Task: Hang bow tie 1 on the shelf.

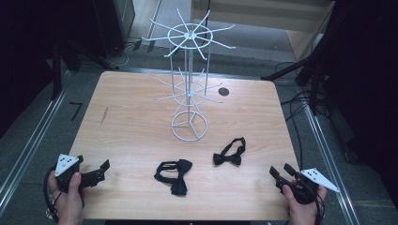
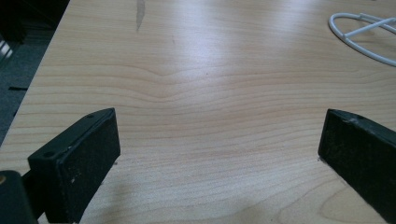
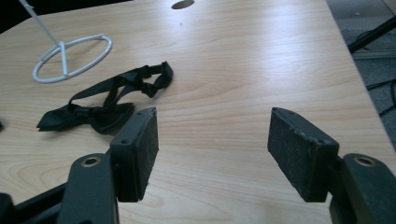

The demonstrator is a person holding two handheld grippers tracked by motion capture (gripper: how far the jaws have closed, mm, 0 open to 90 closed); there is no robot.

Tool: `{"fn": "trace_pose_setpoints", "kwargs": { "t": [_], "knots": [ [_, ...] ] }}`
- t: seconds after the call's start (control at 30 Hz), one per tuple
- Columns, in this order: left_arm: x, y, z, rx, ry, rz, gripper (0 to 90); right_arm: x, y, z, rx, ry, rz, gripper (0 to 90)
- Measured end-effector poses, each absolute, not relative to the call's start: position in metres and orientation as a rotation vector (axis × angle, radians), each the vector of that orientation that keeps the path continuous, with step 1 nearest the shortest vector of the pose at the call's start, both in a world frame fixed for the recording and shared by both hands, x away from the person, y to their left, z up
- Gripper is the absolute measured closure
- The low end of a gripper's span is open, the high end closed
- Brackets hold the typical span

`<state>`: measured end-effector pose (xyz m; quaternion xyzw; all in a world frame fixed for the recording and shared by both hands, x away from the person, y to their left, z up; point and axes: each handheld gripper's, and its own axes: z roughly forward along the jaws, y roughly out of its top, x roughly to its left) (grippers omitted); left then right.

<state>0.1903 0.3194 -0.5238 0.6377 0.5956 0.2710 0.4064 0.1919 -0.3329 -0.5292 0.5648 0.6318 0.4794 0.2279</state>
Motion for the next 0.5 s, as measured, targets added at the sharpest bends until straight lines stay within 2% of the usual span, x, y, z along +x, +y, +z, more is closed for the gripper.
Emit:
{"fn": "trace_pose_setpoints", "kwargs": {
  "t": [0.5],
  "knots": [
    [0.190, 0.319, -0.524, 1.611, 1.497, 0.688, 0.0, 0.192, -0.302, -0.511, 1.506, 1.764, 1.349, 36.6]
  ]
}}
